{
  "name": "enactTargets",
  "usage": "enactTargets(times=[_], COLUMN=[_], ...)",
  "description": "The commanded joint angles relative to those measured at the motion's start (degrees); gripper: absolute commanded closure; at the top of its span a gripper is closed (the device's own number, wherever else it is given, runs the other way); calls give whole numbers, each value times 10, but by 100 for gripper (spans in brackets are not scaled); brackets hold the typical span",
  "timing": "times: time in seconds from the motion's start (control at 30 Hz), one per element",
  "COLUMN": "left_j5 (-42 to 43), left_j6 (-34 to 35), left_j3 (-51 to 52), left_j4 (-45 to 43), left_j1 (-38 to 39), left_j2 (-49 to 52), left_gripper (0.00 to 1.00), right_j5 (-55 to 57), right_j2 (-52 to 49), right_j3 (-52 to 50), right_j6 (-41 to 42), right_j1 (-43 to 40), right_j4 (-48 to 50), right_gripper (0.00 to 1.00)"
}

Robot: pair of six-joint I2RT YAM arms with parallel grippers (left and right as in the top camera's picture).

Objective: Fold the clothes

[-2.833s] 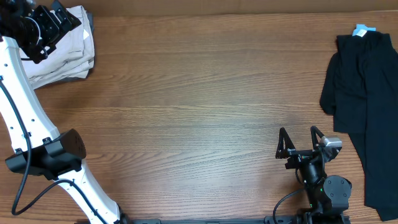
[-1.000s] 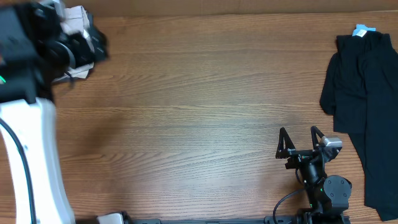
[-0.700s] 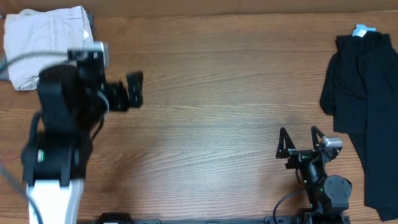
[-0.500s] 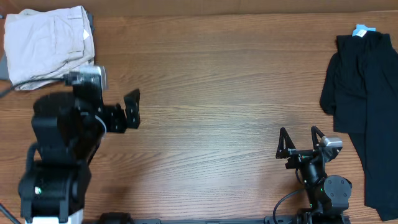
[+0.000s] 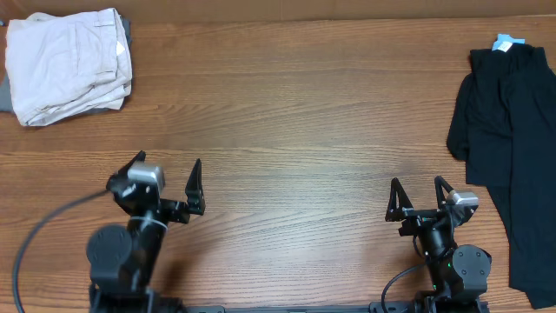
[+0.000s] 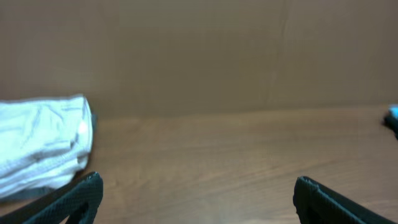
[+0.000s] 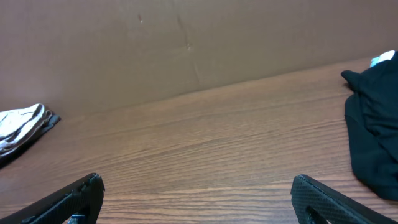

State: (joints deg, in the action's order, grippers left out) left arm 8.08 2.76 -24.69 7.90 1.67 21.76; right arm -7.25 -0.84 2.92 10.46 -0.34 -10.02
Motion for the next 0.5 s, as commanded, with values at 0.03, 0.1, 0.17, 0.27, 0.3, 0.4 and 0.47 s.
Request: enactTargets(times=[0.03,0.1,0.17,0.27,0.3,0.4,0.47], left_j5=[-37,-46,-48,-45,-42,-41,-42], left_j6=[-11,-11,-11,-10,-10,-10,-11], left_j3=[101,140,167,206,218,242,244], left_j4=[-74,-100,-116,-140,-150,-182,-178], left_j1=[-3,-10,-17,-36,-42,-53,-59], left_j2=[-87,-125,-153,-193,-207,-216,-216], left_gripper=[0,0,0,0,0,0,0], right_j5=[1,1,1,1,1,1,1], right_j2=[7,7,7,7,7,7,7], right_j3=[-1,-1,-1,-1,-1,-1,-1], right_j6=[-4,-4,-4,-4,-4,-4,-4], right_j1=[-2,-2,-2,-2,-2,-2,-2], right_j4=[3,3,3,3,3,3,3], right_gripper=[0,0,0,0,0,0,0])
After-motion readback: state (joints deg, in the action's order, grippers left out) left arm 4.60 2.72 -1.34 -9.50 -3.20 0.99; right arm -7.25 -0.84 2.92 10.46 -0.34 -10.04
